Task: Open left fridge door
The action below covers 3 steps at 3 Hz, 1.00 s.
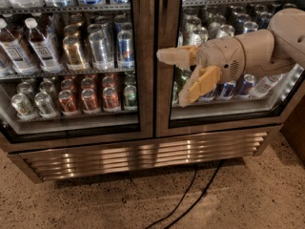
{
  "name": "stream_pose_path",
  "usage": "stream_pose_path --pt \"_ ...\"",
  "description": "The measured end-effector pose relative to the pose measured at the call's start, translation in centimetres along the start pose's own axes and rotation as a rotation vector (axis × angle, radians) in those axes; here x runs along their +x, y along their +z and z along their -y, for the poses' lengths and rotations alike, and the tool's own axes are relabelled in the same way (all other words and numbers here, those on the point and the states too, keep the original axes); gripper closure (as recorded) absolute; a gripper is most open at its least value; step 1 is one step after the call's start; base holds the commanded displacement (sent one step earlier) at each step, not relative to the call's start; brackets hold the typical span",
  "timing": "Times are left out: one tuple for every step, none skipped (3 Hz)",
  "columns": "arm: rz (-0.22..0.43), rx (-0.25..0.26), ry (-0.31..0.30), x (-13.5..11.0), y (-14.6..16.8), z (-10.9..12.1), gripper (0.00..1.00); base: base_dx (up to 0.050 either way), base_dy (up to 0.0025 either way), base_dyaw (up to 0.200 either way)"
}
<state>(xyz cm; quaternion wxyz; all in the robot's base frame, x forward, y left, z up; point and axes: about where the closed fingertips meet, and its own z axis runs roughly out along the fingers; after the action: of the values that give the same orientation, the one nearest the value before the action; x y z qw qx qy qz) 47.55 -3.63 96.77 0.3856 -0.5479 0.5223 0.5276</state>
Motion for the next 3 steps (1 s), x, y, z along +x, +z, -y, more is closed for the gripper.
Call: stream_pose_path --pt "0.0 0.0 0.0 0.0 0.0 0.0 0.0 0.0 0.0 0.0" --pt "-0.018 -0.011 -0.055 -3.9 0.6 -1.2 0.0 0.0 0.0 0.0" --pt "-0.035 -0.021 -0.108 -7.6 1.2 -2.4 0.0 0.0 0.0 0.0"
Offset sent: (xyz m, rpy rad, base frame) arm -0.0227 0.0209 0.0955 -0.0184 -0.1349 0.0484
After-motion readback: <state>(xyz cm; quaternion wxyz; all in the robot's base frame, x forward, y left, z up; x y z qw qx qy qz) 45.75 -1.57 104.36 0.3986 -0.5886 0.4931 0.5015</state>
